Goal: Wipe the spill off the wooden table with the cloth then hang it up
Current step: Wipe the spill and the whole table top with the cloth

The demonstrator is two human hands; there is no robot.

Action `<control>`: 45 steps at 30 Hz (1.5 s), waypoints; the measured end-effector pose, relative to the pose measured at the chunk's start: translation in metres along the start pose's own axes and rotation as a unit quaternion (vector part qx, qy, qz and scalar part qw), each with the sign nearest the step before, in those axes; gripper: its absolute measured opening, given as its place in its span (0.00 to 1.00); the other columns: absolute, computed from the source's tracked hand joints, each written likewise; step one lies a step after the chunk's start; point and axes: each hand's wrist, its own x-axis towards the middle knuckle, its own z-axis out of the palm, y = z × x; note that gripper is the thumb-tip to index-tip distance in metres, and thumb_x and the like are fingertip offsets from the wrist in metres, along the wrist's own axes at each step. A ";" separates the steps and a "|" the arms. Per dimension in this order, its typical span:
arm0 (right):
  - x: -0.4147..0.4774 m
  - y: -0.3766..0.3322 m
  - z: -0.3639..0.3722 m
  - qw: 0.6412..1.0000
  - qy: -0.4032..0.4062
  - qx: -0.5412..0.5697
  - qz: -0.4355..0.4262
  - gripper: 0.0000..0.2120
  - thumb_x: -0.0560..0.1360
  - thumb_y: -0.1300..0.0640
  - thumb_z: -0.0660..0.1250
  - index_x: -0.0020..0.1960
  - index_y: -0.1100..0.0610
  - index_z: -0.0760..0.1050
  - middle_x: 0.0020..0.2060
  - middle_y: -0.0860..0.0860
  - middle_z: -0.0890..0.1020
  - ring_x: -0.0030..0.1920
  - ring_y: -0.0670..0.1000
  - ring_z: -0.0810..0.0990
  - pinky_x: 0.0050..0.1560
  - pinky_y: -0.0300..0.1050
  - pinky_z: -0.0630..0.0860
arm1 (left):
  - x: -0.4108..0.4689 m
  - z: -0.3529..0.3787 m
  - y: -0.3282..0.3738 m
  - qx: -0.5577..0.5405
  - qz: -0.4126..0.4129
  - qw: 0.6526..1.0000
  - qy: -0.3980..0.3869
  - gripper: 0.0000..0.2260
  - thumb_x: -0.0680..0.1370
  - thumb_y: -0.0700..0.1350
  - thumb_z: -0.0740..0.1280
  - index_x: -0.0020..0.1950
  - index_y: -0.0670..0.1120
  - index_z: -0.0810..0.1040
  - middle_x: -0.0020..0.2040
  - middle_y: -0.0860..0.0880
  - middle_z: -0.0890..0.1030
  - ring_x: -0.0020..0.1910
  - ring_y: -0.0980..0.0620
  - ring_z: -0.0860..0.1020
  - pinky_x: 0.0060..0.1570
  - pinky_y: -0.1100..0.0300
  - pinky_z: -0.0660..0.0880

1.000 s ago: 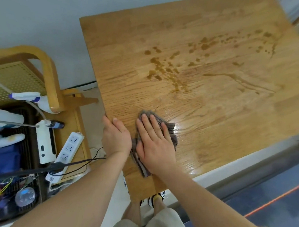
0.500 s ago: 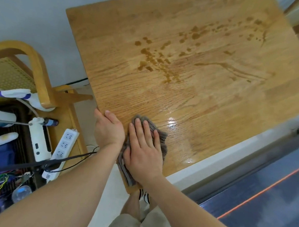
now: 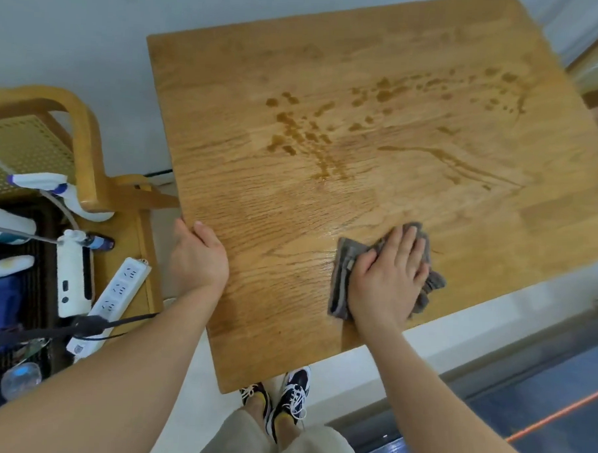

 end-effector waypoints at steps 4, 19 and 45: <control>-0.062 -0.075 0.026 0.947 -0.054 -0.005 -0.316 0.28 0.79 0.48 0.53 0.78 0.56 0.59 0.77 0.53 0.60 0.78 0.54 0.54 0.77 0.56 0.49 | 0.003 0.003 -0.003 -0.006 0.006 1.000 0.005 0.17 0.82 0.52 0.48 0.61 0.44 0.67 0.51 0.38 0.79 0.48 0.36 0.76 0.44 0.50 0.68; 0.037 -0.119 0.025 0.992 0.007 0.032 -0.125 0.28 0.80 0.49 0.52 0.78 0.56 0.58 0.78 0.53 0.59 0.78 0.54 0.54 0.76 0.57 0.50 | 0.005 0.001 -0.001 -0.035 0.022 0.999 -0.009 0.09 0.82 0.49 0.49 0.50 0.46 0.65 0.41 0.45 0.75 0.32 0.47 0.70 0.31 0.57 0.61; 0.057 -0.227 0.049 0.874 -0.094 -0.008 -0.478 0.27 0.80 0.47 0.54 0.77 0.54 0.62 0.76 0.50 0.63 0.77 0.51 0.56 0.76 0.56 0.53 | 0.156 -0.010 0.059 -0.308 -0.227 0.901 -0.205 0.32 0.77 0.66 0.51 0.73 0.47 0.65 0.68 0.47 0.72 0.64 0.43 0.73 0.63 0.48 0.70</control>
